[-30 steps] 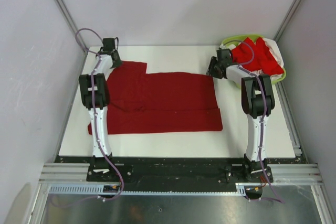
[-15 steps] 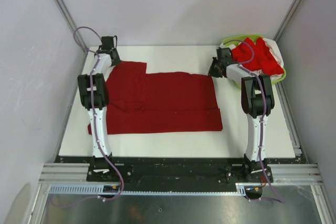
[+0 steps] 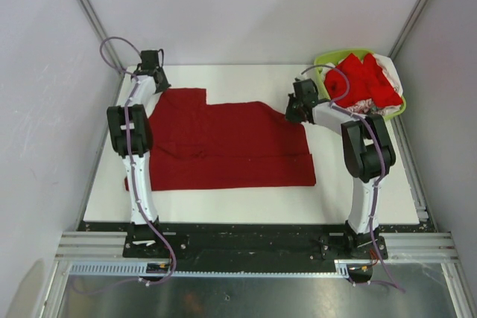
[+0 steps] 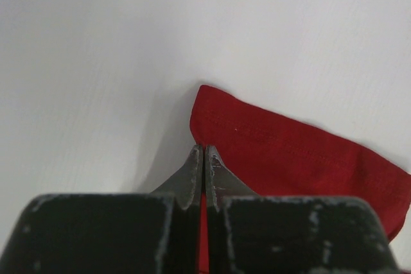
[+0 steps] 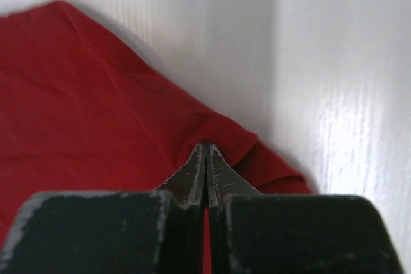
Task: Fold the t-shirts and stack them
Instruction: Grap the side of the flattened tshirt furthest away from the robot with both arms
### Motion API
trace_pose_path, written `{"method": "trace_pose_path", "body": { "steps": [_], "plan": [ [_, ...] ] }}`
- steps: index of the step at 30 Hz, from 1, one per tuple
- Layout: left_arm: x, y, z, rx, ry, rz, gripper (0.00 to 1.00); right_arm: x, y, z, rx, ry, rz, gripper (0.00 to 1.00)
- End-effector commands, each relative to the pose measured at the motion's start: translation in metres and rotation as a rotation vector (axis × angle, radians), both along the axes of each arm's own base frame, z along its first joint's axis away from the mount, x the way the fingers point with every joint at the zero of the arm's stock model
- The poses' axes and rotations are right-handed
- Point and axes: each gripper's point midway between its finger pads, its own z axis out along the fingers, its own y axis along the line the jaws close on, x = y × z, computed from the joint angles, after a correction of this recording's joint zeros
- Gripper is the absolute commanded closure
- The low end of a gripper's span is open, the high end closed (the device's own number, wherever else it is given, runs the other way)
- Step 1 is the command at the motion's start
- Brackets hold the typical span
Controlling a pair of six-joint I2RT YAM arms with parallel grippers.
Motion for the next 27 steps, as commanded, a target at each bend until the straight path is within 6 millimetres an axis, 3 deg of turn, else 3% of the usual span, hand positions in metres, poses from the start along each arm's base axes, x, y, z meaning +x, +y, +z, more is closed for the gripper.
{"method": "trace_pose_path", "body": {
  "steps": [1, 4, 9, 16, 27],
  "plan": [
    [0.004, 0.002, 0.046, -0.012, -0.09, 0.009, 1.0, -0.013, 0.009, 0.013, -0.078, -0.063, 0.014, 0.96],
    [0.002, 0.003, 0.047, -0.011, -0.089, 0.01, 1.0, -0.02, 0.011, 0.009, -0.092, -0.054, 0.015, 0.85],
    [0.001, 0.006, 0.048, -0.012, -0.089, 0.014, 1.0, -0.02, 0.006, 0.025, -0.093, -0.099, -0.014, 0.64],
    [0.001, 0.009, 0.048, -0.014, -0.092, 0.019, 1.0, -0.007, -0.008, 0.034, -0.052, -0.13, -0.098, 0.61],
    [0.001, 0.009, 0.046, -0.021, -0.091, 0.019, 1.0, 0.002, 0.004, -0.002, -0.015, -0.054, -0.093, 0.63]
  ]
}}
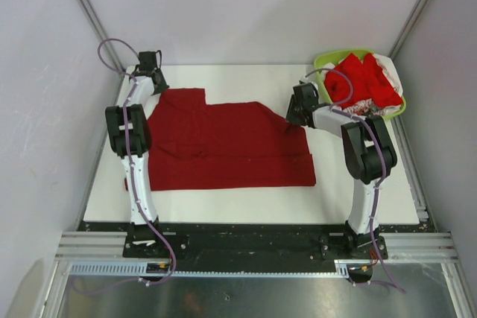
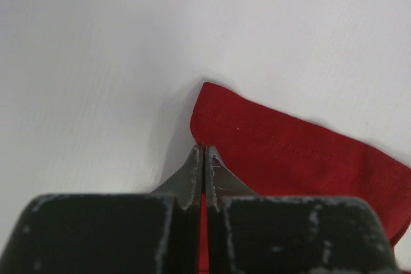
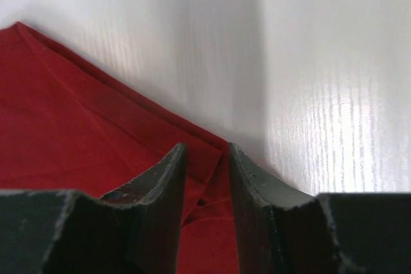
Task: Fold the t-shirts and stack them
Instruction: Grap the side of the flattened tshirt furthest away from the robot with both arms
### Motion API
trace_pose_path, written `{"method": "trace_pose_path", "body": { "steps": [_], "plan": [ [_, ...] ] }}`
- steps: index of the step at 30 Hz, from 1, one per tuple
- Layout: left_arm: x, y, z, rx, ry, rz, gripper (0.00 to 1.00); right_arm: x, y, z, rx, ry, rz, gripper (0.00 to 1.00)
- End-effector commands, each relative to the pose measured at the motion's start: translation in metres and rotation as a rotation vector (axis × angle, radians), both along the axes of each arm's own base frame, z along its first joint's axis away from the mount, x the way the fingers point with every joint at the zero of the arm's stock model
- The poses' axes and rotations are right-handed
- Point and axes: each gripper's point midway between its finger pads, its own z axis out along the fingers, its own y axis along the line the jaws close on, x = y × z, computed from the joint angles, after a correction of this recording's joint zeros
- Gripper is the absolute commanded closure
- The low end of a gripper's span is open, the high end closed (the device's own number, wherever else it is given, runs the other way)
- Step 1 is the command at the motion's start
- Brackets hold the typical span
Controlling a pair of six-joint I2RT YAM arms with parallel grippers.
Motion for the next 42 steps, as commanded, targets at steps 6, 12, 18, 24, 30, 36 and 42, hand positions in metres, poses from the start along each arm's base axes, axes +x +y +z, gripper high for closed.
{"method": "trace_pose_path", "body": {
  "steps": [6, 12, 18, 24, 30, 36, 42],
  "plan": [
    [0.007, 0.002, 0.051, -0.015, -0.104, 0.006, 1.0, 0.012, 0.014, -0.014, 0.016, 0.018, 0.0, 0.66],
    [0.008, 0.002, 0.053, -0.015, -0.109, 0.005, 1.0, 0.015, 0.012, -0.009, 0.015, 0.003, -0.01, 0.72],
    [0.008, 0.003, 0.059, -0.016, -0.119, 0.008, 1.0, 0.019, 0.01, 0.006, 0.006, -0.021, -0.017, 0.87],
    [0.008, 0.002, 0.063, -0.022, -0.127, 0.007, 1.0, 0.022, 0.005, 0.021, -0.018, -0.048, -0.025, 0.92],
    [0.008, 0.001, 0.073, -0.026, -0.145, 0.007, 1.0, 0.037, -0.008, 0.034, -0.049, -0.082, -0.054, 1.0],
    [0.007, 0.0, 0.087, -0.032, -0.169, 0.007, 1.0, 0.069, -0.027, 0.056, -0.096, -0.169, -0.095, 1.0],
    [-0.002, 0.003, 0.095, -0.018, -0.169, 0.025, 1.0, 0.088, -0.041, 0.062, -0.132, -0.218, -0.108, 1.0]
  ]
}}
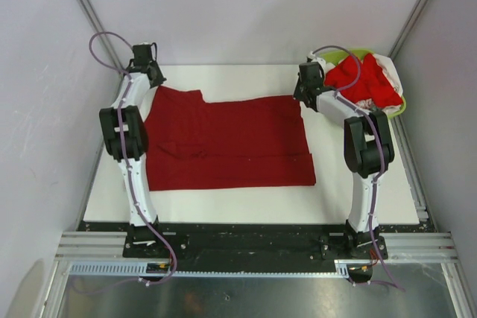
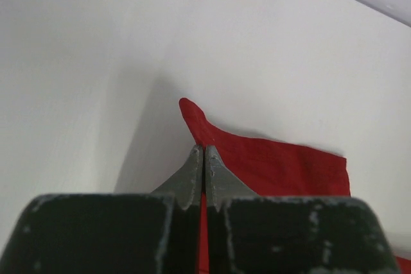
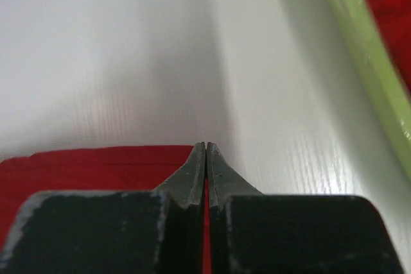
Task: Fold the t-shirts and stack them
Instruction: Grap the side of the flattened tshirt furthest away from the robot with both arms, then fold the other side of the tshirt into a rectangle
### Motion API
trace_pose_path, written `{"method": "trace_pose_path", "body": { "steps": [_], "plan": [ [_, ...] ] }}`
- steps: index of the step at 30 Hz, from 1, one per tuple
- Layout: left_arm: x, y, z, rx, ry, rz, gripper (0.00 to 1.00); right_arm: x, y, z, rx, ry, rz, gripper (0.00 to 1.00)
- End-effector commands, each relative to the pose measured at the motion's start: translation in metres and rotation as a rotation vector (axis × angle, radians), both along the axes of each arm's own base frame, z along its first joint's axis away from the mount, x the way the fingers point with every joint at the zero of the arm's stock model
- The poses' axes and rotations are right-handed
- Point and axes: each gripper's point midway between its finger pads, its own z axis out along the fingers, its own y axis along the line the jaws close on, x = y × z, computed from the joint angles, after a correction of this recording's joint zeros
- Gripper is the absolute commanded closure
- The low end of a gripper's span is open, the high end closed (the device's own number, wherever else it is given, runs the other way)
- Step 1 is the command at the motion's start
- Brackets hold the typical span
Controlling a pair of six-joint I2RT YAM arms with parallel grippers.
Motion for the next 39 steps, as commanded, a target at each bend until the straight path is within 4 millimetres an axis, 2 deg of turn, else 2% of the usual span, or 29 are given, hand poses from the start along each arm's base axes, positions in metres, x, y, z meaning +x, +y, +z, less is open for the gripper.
{"method": "trace_pose_path", "body": {
  "steps": [1, 5, 9, 13, 18, 24, 31, 39],
  "plan": [
    [-0.006, 0.006, 0.051, 0.01, -0.089, 0.027, 1.0, 0.023, -0.018, 0.013, -0.052, -0.071, -0.036, 1.0],
    [-0.016, 0.008, 0.049, 0.02, -0.072, 0.043, 1.0, 0.029, -0.031, 0.011, -0.043, -0.078, -0.049, 1.0],
    [-0.024, 0.009, 0.047, 0.023, -0.056, 0.05, 1.0, 0.028, -0.032, 0.011, -0.023, -0.075, -0.043, 1.0],
    [-0.037, 0.009, 0.048, 0.02, -0.045, 0.062, 1.0, 0.019, -0.031, 0.007, -0.002, -0.056, -0.045, 1.0],
    [-0.062, 0.01, 0.047, 0.031, -0.019, 0.083, 1.0, 0.005, -0.033, -0.003, 0.001, -0.014, -0.056, 1.0],
    [-0.092, 0.014, 0.053, 0.047, -0.011, 0.116, 1.0, -0.008, -0.035, -0.006, 0.017, 0.011, -0.068, 1.0],
    [-0.123, 0.022, 0.057, 0.052, -0.003, 0.177, 1.0, -0.021, -0.036, 0.006, 0.032, 0.012, -0.077, 1.0],
    [-0.145, 0.024, 0.065, 0.049, -0.014, 0.203, 1.0, -0.032, -0.036, 0.02, 0.034, 0.005, -0.069, 1.0]
  ]
}}
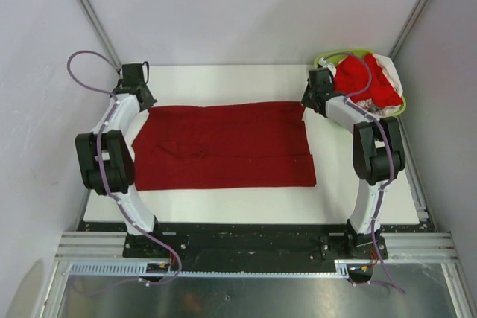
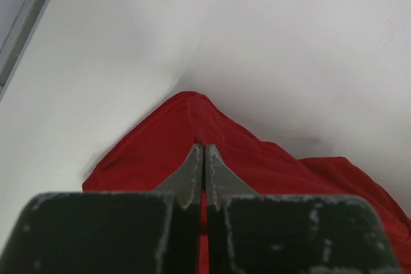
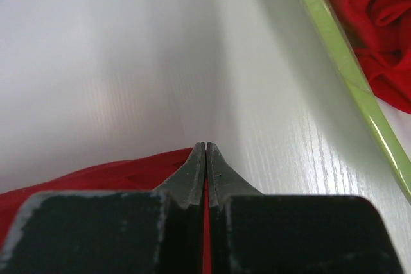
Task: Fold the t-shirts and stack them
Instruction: Fold the other side of the tshirt into a rectangle
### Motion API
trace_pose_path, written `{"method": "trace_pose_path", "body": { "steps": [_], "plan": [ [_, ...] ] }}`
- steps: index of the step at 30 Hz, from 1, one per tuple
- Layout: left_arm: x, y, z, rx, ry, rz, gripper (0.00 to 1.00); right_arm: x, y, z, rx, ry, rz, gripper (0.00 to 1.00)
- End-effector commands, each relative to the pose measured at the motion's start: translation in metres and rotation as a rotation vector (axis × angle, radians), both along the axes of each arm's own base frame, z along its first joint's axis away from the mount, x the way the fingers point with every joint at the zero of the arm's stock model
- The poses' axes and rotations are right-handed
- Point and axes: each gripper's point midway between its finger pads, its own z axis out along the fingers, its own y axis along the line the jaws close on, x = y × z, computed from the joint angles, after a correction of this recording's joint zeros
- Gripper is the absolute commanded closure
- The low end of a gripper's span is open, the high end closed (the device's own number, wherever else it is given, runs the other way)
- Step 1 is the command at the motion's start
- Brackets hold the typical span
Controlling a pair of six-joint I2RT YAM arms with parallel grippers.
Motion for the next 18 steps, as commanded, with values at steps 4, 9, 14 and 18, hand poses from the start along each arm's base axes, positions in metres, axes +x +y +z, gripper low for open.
{"method": "trace_pose_path", "body": {
  "steps": [4, 9, 14, 18],
  "plan": [
    [-0.019, 0.01, 0.03, 0.011, -0.076, 0.068, 1.0, -0.011, -0.004, 0.026, -0.001, -0.035, -0.013, 1.0],
    [-0.034, 0.01, 0.02, 0.003, -0.054, 0.079, 1.0, -0.012, -0.005, 0.035, -0.004, -0.05, -0.007, 1.0],
    [-0.042, 0.008, 0.017, -0.002, -0.046, 0.077, 1.0, 0.001, -0.012, 0.035, 0.006, -0.085, -0.006, 1.0],
    [-0.041, 0.008, 0.019, -0.007, -0.053, 0.076, 1.0, 0.011, -0.012, 0.029, 0.027, -0.105, 0.008, 1.0]
  ]
}}
